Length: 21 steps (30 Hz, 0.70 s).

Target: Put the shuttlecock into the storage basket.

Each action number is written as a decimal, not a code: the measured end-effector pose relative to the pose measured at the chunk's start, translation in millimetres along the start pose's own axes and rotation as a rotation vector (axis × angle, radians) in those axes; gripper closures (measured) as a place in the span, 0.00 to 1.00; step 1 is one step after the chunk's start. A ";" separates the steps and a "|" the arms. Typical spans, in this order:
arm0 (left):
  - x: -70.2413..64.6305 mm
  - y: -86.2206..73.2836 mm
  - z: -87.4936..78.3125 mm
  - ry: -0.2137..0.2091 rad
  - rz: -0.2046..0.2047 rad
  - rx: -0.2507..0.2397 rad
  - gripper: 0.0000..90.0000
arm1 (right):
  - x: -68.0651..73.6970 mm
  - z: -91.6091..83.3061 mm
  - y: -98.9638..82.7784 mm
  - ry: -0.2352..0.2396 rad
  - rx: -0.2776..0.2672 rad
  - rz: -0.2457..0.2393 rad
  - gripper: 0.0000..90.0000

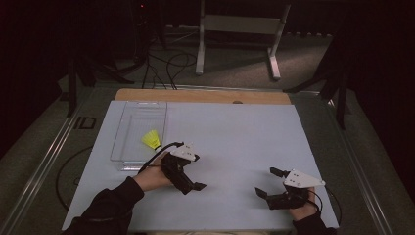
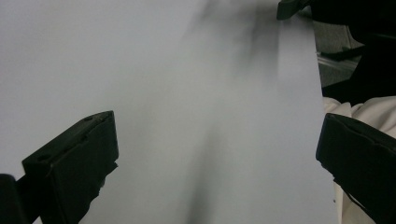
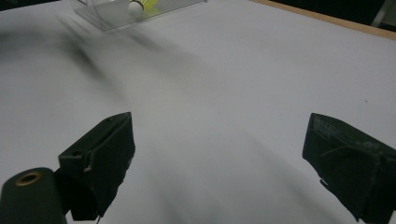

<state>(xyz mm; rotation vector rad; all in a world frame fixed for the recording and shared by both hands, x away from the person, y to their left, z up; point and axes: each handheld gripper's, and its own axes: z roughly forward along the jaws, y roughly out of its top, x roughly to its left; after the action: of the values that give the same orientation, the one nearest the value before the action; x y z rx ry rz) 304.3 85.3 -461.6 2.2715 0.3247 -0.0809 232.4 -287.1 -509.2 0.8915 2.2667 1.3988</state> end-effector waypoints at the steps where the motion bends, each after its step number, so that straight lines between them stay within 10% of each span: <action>1: -0.9 -3.0 0.8 0.007 -0.001 -0.003 0.00 | 0.0 -0.1 0.0 0.000 0.000 0.000 0.10; 21: -19.1 -46.6 -3.3 0.065 0.002 -0.048 0.00 | 0.3 -0.4 0.1 0.002 0.001 -0.003 0.10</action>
<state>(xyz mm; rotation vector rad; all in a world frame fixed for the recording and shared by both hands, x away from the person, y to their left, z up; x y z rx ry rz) 273.6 113.1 -490.4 2.2299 0.3551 0.0023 232.0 -287.2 -509.0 0.8870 2.2690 1.3986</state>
